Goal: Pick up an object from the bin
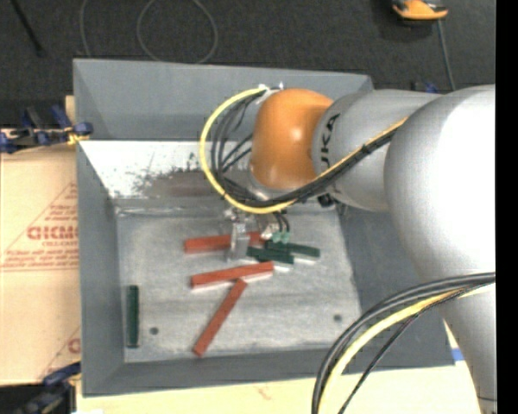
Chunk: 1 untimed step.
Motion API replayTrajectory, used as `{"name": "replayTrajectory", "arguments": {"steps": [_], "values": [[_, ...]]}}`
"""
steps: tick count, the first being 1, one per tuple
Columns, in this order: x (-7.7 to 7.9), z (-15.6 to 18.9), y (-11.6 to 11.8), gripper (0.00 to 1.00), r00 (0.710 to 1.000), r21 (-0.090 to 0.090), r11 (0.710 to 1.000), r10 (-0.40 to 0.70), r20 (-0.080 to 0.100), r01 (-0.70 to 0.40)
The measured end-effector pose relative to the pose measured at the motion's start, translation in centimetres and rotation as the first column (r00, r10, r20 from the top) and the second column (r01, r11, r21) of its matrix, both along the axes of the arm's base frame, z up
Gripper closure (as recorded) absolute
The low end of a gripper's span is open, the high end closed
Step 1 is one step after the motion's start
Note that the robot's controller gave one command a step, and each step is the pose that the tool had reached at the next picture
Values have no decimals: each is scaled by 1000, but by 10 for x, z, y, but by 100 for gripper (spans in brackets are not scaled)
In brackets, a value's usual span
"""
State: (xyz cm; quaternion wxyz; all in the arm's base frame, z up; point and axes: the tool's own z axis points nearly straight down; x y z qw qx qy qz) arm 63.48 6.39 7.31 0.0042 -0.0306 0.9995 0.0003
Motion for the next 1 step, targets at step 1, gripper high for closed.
{"name": "replayTrajectory", "arguments": {"steps": [1], "values": [[-20,155,-10,100,1000,1,1000,-29,4,29]]}}
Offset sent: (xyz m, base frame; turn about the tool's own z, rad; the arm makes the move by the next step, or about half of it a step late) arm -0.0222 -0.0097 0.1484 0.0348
